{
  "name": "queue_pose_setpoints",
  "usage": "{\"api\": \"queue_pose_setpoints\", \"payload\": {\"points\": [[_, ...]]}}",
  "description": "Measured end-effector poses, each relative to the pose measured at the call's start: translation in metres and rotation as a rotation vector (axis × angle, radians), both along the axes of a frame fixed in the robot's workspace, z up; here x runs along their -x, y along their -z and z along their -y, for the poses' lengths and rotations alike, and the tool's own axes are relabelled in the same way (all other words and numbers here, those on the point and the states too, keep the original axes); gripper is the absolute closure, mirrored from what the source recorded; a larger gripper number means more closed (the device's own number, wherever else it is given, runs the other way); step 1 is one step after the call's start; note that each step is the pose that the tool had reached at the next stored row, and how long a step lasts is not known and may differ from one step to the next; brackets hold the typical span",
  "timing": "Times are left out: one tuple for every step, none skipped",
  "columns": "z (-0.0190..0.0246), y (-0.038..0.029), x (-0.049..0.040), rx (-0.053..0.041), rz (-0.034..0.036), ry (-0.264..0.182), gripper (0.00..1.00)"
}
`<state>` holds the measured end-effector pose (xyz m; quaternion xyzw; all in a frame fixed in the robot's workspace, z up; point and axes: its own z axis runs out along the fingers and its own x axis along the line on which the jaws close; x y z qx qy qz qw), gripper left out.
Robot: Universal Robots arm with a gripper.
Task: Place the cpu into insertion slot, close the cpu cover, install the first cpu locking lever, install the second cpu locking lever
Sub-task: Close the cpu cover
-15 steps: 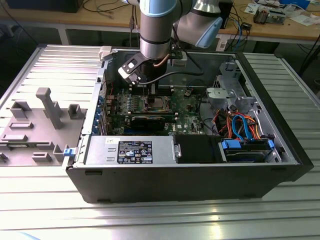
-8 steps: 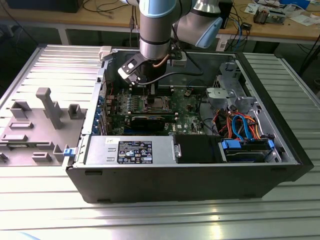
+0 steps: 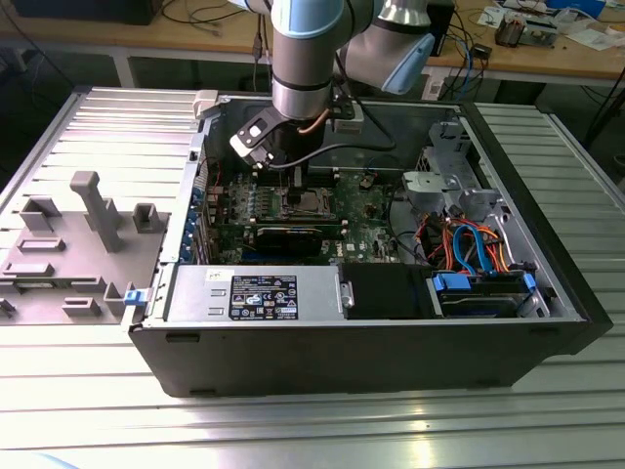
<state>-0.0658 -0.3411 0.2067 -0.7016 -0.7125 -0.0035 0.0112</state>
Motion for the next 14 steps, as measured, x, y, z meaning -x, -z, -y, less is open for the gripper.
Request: {"api": "queue_pose_setpoints", "payload": {"points": [[0.0, 0.0001, 0.0, 0.0003, -0.0001, 0.0, 0.89], [0.0, 0.0002, 0.0, 0.0, 0.0, 0.0, 0.89], [0.0, 0.0002, 0.0, 0.0, 0.0001, 0.0, 0.89], [0.0, -0.0002, 0.0, -0.0001, 0.0001, 0.0, 0.89], [0.0, -0.0031, 0.0, -0.0001, 0.0001, 0.0, 0.89], [0.0, -0.0043, 0.0, 0.0, 0.0, 0.0, 0.89], [0.0, -0.0048, 0.0, 0.0, 0.0001, 0.0, 0.89], [-0.0001, -0.0048, 0.0005, -0.0002, 0.0002, 0.0, 0.89], [0.0, -0.0047, 0.0008, -0.0001, 0.0002, 0.0, 0.89], [0.0, -0.0043, 0.0009, -0.0001, 0.0002, 0.0, 0.89], [0.0, -0.0032, 0.001, 0.0001, 0.0001, 0.0, 0.89], [0.0, -0.0015, 0.0011, 0.0001, 0.0001, 0.0, 0.89], [0.0, -0.0003, 0.0011, 0.0003, 0.0001, 0.0, 0.89], [0.0, 0.0005, 0.0011, 0.0005, 0.0, 0.0, 0.89]]}}
